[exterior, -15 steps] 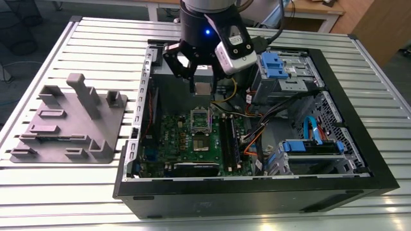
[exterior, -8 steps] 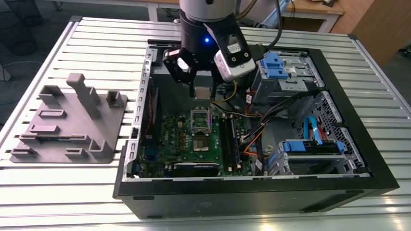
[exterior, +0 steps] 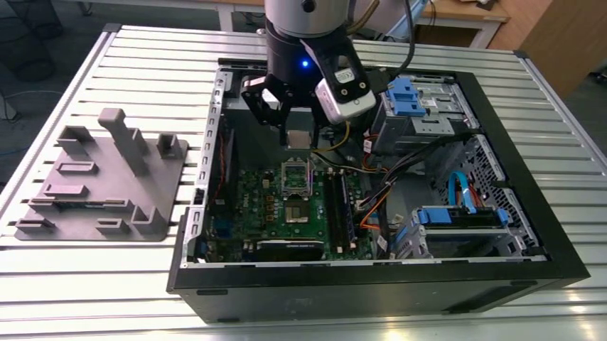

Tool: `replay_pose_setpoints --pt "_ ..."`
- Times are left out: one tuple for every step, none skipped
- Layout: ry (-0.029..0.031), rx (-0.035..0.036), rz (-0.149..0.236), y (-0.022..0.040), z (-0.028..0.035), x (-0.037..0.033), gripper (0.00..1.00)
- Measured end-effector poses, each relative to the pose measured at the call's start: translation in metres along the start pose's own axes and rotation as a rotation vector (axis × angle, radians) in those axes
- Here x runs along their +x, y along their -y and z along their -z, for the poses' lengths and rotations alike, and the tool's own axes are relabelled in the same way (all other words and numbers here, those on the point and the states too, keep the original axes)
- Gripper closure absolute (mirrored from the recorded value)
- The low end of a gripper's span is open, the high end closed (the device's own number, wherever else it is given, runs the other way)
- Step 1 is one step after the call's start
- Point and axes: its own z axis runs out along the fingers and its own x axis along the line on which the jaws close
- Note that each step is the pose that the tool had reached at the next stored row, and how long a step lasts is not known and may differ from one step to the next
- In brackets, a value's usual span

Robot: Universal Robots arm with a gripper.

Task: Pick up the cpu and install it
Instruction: 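Pick up the cpu and move it towards the insertion slot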

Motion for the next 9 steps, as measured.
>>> replay_pose_setpoints --pt "0.0 0.0 0.0 0.0 0.0 0.0 0.53" --pt "0.0 0.0 0.0 0.0 -0.0001 0.0 0.53" --pt "0.0 0.0 0.0 0.0 -0.0001 0.0 0.53" --pt "0.0 0.0 0.0 0.0 -0.0001 0.0 0.53" --pt "0.0 0.0 0.0 0.0 -0.0001 0.0 0.53" --pt "0.0001 0.0 0.0 0.0 -0.0004 0.0 0.53" --pt "0.0003 -0.0003 0.0 0.0 -0.0012 0.0 0.53" --pt "0.0002 0.0 0.0 0.0001 -0.0023 0.0001 0.53" --pt "0.0 0.0002 0.0 0.0002 -0.0038 0.0002 0.53"
